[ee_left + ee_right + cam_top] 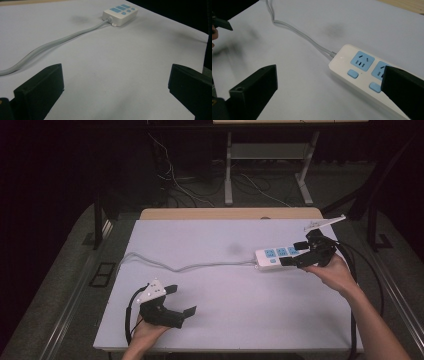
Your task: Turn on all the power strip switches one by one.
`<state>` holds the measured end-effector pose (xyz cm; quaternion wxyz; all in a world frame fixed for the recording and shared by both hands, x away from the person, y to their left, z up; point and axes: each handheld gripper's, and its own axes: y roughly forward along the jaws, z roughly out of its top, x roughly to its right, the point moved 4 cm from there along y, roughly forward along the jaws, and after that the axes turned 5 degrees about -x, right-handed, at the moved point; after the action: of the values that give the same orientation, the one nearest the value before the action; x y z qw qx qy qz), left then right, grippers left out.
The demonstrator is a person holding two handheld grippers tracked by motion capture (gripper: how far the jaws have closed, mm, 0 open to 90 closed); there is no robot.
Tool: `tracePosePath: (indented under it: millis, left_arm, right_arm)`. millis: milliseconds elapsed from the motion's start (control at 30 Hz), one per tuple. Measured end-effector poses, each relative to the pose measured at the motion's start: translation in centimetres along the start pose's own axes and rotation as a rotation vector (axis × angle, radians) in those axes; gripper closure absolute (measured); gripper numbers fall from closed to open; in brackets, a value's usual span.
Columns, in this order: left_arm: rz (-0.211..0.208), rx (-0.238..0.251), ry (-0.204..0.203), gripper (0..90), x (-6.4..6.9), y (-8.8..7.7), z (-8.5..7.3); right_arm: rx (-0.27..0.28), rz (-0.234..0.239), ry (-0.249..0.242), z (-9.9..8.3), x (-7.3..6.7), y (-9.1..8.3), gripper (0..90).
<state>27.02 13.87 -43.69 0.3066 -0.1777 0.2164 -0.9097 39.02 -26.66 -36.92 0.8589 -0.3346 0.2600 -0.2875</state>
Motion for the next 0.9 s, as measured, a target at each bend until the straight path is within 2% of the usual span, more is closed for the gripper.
tracePosePath:
  millis: [233,600,833,867,900]
  left_arm:
    - [0.003,-0.001,0.003,0.0,-0.2,-0.1,0.0]
    - [-0.006,0.001,-0.009,0.0,-0.2,-0.2,0.0]
    - [-0.006,0.003,-0.010,0.0,-0.2,-0.2,0.0]
    - [-0.006,0.004,-0.010,0.0,-0.3,-0.2,0.0]
    - [-0.006,0.004,-0.011,0.0,-0.3,-0.2,0.0]
  right_arm:
    - [-0.011,-0.007,0.006,0.8,0.8,0.9,0.6]
    - [-0.034,-0.022,0.019,0.7,2.3,2.3,0.5]
    - [-0.056,-0.015,0.070,0.5,3.2,3.1,0.6]
    - [-0.062,-0.020,0.073,0.5,3.2,3.2,4.5]
    - [-0.066,-0.011,0.069,0.4,3.2,3.3,13.0]
